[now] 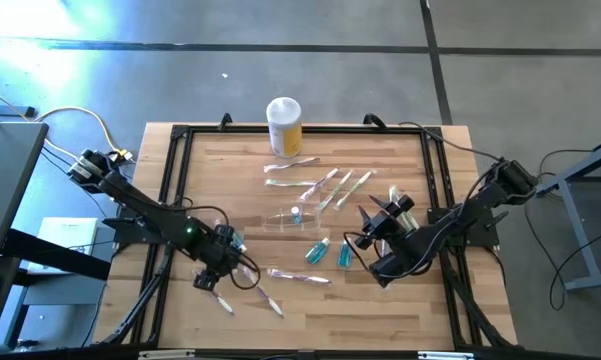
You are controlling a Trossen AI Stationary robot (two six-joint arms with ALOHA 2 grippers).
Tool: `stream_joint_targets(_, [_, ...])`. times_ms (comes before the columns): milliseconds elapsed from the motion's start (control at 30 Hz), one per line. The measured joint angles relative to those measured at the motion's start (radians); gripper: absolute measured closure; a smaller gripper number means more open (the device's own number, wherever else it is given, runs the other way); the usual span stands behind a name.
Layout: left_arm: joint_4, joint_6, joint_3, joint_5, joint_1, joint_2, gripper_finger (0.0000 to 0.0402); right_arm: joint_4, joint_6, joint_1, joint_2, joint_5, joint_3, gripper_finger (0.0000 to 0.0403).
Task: Pick & Place toothbrushing station
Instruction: Put the green toothbrush into the transparent organizer
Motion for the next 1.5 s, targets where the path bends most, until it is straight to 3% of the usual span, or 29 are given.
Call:
stream_joint_targets(567, [0.140,0.181,-0.110,-0.103,0.000,0.000,0.0103,0.016,0.000,-0.004,0.000,-0.002,0.000,0.0223])
stream_joint_targets(900, [0.295,0.247,-0.204,-0.093,0.000,0.000,0.0103,0.022,0.000,-0.004,0.000,-0.023,0.000,0.0223])
stream_joint_targets(1133, [0.280,0.284,-0.205,-0.139,0.000,0.001,0.0103,0.023,0.000,-0.004,0.000,-0.003,0.000,0.0223])
stream_joint_targets(1500, [0.271,0.319,-0.197,-0.082,0.000,0.164,0.0109,0.023,-0.001,-0.004,0.000,-0.003,0.000,0.0223])
